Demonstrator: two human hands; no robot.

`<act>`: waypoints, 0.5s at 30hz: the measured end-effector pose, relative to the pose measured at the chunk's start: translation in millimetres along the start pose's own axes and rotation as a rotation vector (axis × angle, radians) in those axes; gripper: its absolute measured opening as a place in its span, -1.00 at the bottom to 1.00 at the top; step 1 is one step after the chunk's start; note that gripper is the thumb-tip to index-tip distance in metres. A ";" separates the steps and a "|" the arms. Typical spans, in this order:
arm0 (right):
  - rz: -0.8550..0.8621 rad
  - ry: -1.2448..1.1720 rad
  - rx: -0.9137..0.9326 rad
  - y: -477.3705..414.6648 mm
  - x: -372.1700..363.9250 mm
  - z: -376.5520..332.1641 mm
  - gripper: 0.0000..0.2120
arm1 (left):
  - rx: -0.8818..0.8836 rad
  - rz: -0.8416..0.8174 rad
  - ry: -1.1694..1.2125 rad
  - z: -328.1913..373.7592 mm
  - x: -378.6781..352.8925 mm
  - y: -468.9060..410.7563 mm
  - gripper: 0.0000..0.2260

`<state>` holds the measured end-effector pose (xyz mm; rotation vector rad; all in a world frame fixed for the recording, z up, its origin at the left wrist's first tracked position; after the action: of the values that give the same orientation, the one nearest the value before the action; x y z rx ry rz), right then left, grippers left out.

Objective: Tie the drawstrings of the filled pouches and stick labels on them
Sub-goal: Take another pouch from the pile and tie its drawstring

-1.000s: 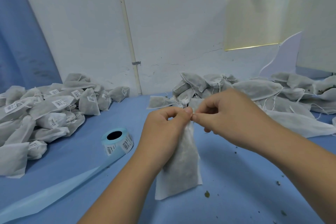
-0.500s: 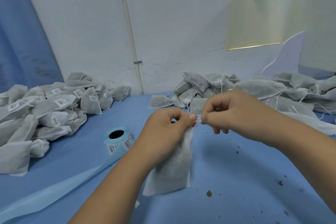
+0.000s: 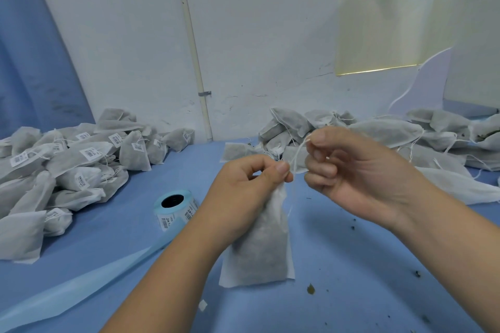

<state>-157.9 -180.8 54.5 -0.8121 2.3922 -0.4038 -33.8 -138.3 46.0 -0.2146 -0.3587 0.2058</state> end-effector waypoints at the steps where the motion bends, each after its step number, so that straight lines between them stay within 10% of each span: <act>1: -0.004 -0.071 -0.007 0.8 -3.5 2.4 -0.84 | -0.010 -0.011 0.010 2.2 -1.1 0.6 -0.77; 11: -0.196 0.013 -0.459 14.1 -0.7 10.9 -0.90 | -0.084 0.146 -0.097 -0.3 11.2 -1.3 -0.78; 15: -0.026 0.026 -0.339 6.5 10.8 13.4 -0.76 | -0.099 0.156 -0.182 -7.4 4.9 -3.4 -0.80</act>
<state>-159.8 -183.9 36.5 -0.9898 2.5131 -0.0160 -26.1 -141.6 41.7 -0.3226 -0.5343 0.3634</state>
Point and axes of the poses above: each hand's wrist, its own y-axis away from the middle knuckle, its own x-axis out of the back of the hand, z = x × y, the point moved 8 cm from there along -y, towards the middle knuckle, and after that the axes turned 11 degrees about x, right-handed, at the moved point
